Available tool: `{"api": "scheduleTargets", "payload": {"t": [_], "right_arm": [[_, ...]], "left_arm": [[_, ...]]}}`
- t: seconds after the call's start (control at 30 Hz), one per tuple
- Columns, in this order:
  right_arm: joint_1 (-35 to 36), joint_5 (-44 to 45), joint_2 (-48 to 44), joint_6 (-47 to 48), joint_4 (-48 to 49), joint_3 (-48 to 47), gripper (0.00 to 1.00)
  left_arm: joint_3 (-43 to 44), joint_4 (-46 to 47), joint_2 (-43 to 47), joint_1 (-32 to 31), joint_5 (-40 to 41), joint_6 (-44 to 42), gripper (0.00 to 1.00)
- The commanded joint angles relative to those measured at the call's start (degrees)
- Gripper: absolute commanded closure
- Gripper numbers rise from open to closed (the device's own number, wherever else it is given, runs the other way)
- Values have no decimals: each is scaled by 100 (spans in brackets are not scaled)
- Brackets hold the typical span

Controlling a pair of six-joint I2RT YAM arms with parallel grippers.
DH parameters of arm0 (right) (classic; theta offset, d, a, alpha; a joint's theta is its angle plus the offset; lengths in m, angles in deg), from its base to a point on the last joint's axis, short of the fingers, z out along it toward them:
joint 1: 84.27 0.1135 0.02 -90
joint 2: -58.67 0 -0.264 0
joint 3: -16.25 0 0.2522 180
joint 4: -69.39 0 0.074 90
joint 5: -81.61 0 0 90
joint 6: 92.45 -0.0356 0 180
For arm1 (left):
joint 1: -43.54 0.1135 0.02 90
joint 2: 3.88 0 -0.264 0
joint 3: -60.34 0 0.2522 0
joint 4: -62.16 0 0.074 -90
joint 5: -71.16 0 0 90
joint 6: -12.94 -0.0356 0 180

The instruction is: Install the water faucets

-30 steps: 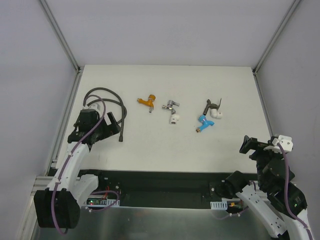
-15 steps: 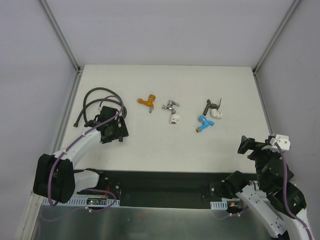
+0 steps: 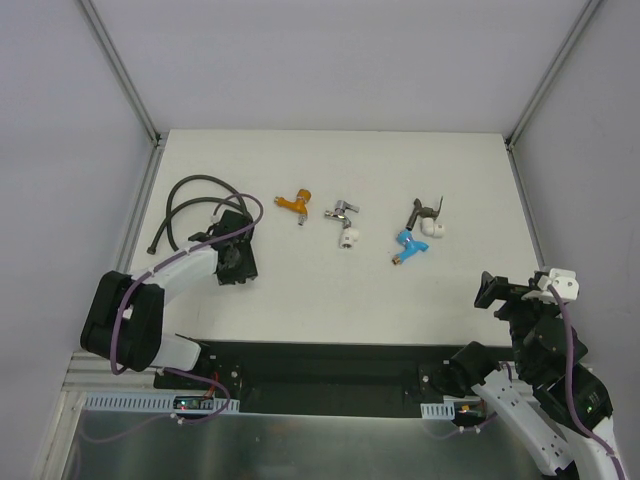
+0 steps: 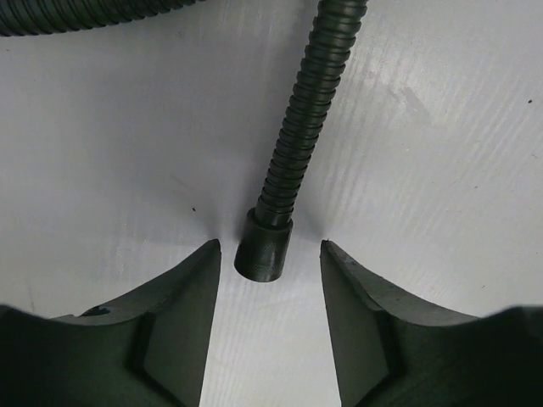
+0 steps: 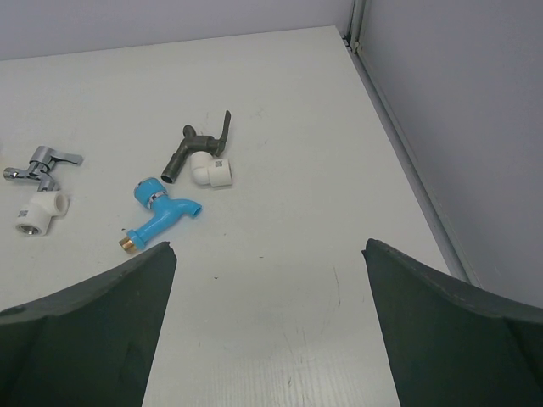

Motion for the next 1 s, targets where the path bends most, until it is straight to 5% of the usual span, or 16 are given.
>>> {"api": "scheduleTargets", "payload": {"t": [0.0,0.33,0.47,0.73,0.97], "right_arm": [[-30,-65,-1119,175,239,19,4],[-21,-566,-1093,377,362,27,4],[-30,-1303,-857,526,529,-104,4],[-30,-4361,1849,790,687,-1009,4],[-3,-6506,3150,1203,3067,-509,4]], "left_arm": [[154,77,-137,-105,33,20,53],[101,7,222,-281,-291,-94,91],[461,-439,548,-290,-608,-418,92],[1208,-1644,1198,-343,-1451,-1604,93],[2095,-2532,1541,-694,-1689,-2677,96]]}}
